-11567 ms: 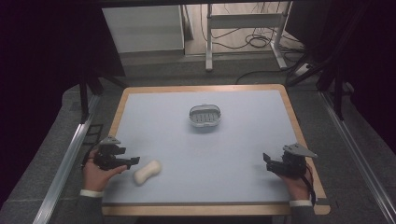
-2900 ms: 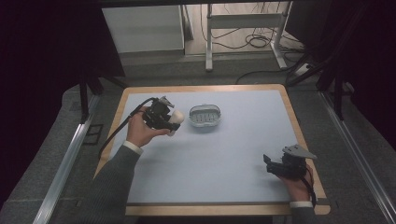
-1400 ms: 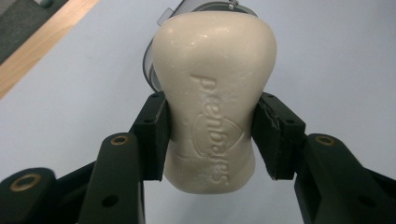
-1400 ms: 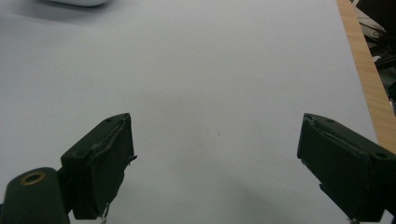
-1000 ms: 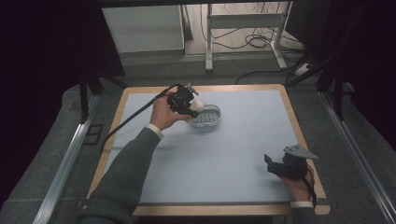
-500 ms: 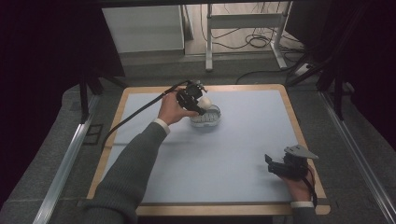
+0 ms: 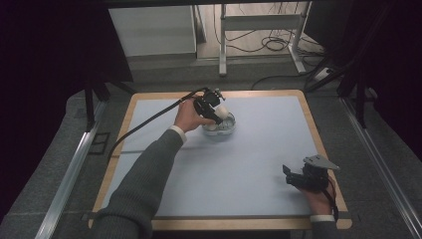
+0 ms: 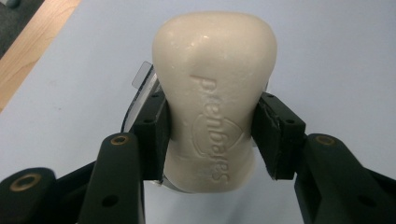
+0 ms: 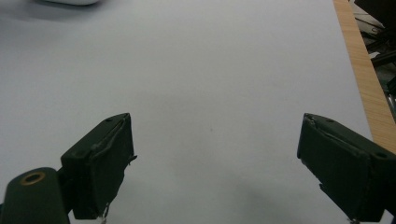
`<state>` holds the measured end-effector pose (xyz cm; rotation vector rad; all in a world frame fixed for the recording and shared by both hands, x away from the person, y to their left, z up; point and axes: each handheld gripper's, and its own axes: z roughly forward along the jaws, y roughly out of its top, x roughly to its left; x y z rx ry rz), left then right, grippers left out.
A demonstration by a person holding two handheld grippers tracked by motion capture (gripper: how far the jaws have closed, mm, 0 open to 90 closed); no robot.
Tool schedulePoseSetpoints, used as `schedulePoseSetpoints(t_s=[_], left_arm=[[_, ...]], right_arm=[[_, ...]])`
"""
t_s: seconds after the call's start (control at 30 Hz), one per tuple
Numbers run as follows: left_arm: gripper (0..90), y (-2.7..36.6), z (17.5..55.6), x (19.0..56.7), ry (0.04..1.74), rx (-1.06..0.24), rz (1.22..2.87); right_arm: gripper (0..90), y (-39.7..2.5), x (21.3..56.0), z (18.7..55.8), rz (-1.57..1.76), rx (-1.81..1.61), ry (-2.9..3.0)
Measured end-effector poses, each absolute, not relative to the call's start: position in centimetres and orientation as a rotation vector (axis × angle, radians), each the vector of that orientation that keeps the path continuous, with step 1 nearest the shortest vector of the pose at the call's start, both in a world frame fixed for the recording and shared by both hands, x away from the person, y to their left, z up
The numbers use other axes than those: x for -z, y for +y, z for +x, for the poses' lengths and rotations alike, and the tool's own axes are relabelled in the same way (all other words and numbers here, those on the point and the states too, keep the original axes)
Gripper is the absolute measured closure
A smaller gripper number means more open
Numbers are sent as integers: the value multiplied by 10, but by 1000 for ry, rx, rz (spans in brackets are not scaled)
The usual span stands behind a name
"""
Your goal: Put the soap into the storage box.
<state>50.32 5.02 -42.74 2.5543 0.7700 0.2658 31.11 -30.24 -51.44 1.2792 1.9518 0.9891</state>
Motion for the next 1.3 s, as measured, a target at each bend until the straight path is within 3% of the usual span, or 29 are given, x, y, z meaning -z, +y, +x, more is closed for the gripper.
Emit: schedulePoseSetpoints(t_s=[0.63, 0.87, 1.3], left_arm=[[494, 39, 511, 457, 774, -249, 2539], [389, 51, 510, 455, 793, -268, 2475], [341, 84, 488, 434, 826, -252, 2301]], right_arm=[[106, -305, 516, 311, 1290, -980, 1947], [106, -304, 516, 311, 1284, -976, 1950], [106, -304, 516, 310, 1285, -975, 1948]])
